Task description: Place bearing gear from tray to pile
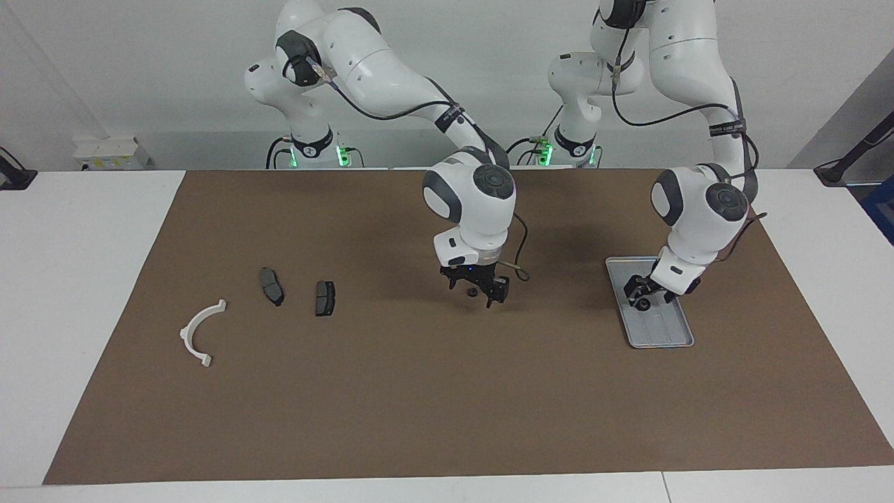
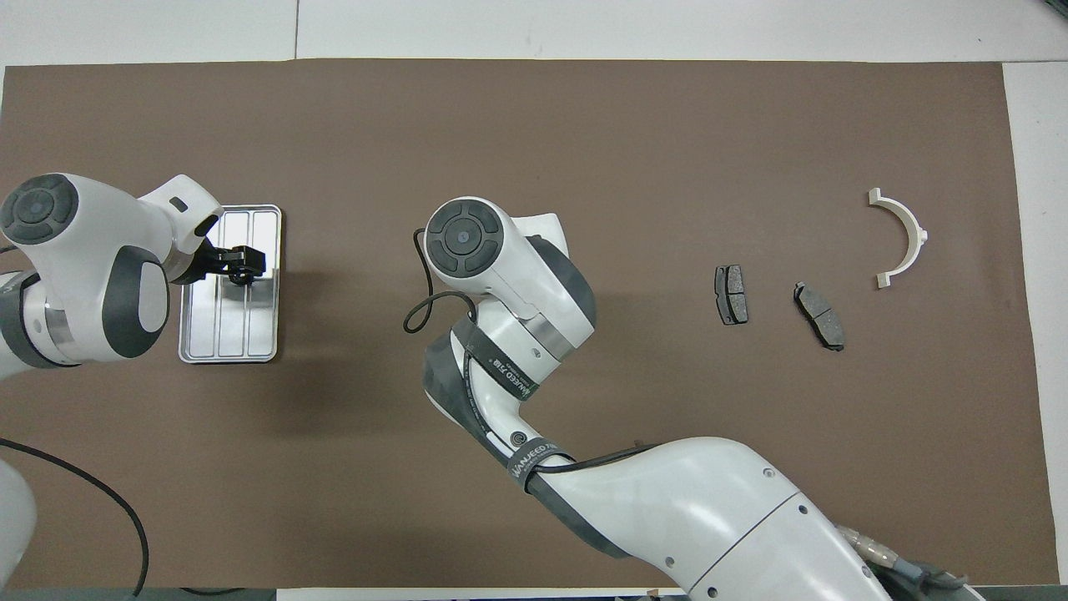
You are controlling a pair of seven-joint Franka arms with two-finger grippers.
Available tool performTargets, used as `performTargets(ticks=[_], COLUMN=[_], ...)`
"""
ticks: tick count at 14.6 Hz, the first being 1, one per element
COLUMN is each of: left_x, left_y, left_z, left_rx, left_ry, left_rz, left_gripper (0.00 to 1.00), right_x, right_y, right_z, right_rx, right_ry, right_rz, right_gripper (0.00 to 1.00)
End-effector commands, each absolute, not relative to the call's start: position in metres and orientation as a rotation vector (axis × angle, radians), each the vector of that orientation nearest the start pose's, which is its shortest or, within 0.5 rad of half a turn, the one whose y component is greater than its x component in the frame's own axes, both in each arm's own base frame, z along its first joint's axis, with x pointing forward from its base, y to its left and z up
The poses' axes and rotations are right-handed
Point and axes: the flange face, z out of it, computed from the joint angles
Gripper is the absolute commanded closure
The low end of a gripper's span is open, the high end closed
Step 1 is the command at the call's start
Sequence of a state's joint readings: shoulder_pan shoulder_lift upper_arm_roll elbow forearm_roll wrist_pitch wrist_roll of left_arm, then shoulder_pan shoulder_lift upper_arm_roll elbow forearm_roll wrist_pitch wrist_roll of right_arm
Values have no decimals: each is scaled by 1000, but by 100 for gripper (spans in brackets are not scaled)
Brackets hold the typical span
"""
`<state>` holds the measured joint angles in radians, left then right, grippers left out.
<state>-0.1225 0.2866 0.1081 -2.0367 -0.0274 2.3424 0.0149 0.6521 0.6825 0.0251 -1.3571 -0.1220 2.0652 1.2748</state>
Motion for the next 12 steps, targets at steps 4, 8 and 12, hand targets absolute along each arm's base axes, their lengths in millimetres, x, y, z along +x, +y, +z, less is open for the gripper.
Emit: performTargets(ticks=[4, 8, 12], left_x=[584, 582, 599], left_y=[-10, -14, -16], left_z=[297, 296, 320], left_rx=[-3138, -3143, -3179], left_ry=[40, 19, -32], left_rz=[-34, -20, -8], left_gripper=[19, 81, 100], right_x=[564, 562, 565], right_y=[463, 456, 452], right_z=[289, 281, 283], right_rx=[-3062, -3074, -3065], right_ry=[808, 809, 825], right_rz=[-128, -112, -103], right_gripper=[9, 16, 42])
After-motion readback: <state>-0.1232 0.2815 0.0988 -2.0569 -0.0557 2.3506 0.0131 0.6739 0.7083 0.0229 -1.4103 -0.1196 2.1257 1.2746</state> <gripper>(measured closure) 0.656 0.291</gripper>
